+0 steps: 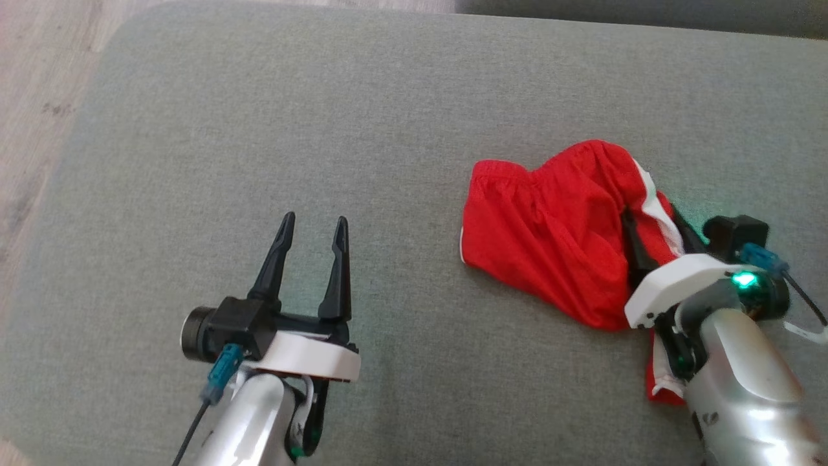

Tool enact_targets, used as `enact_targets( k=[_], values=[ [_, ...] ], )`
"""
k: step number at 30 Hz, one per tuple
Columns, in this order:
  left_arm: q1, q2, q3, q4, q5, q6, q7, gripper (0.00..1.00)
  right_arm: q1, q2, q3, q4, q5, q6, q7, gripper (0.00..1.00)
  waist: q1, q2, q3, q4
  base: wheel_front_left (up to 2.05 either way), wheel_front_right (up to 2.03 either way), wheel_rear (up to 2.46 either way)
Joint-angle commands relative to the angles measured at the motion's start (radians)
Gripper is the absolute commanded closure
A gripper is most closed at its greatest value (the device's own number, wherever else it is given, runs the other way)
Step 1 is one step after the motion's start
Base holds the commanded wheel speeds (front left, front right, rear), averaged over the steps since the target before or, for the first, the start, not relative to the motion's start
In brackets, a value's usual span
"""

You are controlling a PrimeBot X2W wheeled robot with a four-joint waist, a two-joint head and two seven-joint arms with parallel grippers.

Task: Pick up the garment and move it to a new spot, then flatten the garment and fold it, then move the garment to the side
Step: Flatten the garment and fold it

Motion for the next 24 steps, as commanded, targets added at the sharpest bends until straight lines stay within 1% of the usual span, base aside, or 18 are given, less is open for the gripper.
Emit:
enact_targets(
  k=[1, 3, 5, 7, 12, 16, 19, 24],
  values=[
    [-0.036, 0.0, 0.034, -0.033, -0.004, 0.004, -0.005, 0.0, -0.03, -0.014, 0.076, -0.008, 0.044, -0.001, -0.004, 1.0, -0.0001, 0.0, 0.0, -0.005, 0.0, 0.0, 0.0],
    [-0.035, 0.0, 0.036, -0.032, -0.005, 0.007, -0.005, 0.0, -0.039, -0.033, 0.113, 0.001, 0.07, -0.001, -0.027, 1.0, -0.0001, 0.0, -0.003, -0.013, 0.0, 0.0, 0.0],
    [-0.037, 0.0, 0.035, -0.029, -0.005, 0.008, -0.005, 0.0, -0.054, -0.052, 0.128, 0.005, 0.092, -0.001, -0.057, 1.0, -0.0001, 0.0, -0.008, -0.02, 0.0, 0.0, 0.0],
    [-0.038, 0.0, 0.035, -0.028, -0.006, 0.007, -0.005, 0.0, -0.064, -0.062, 0.13, 0.006, 0.101, -0.001, -0.071, 1.0, -0.0001, 0.0, -0.012, -0.024, 0.0, 0.0, 0.0],
    [-0.041, 0.0, 0.036, -0.029, -0.02, 0.008, -0.005, 0.0, -0.142, -0.137, 0.119, -0.01, 0.119, -0.001, -0.116, 1.0, -0.0001, 0.0, -0.032, -0.032, 0.0, 0.0, 0.0],
    [-0.039, 0.0, 0.028, -0.031, -0.03, 0.01, -0.005, 0.0, -0.223, -0.204, 0.101, -0.037, 0.105, -0.001, -0.134, 1.0, -0.0001, 0.0, -0.049, -0.024, 0.0, 0.0, 0.0],
    [-0.034, 0.0, 0.028, -0.034, -0.036, 0.015, -0.005, 0.0, -0.292, -0.242, 0.103, -0.063, 0.085, -0.001, -0.14, 1.0, -0.0001, 0.0, -0.062, -0.017, 0.0, 0.0, 0.0],
    [-0.022, 0.0, 0.038, -0.04, -0.042, 0.02, -0.005, 0.0, -0.403, -0.278, 0.167, -0.109, 0.045, -0.001, -0.135, 1.0, -0.0001, 0.0, -0.078, -0.009, 0.0, 0.0, 0.0]
  ],
)
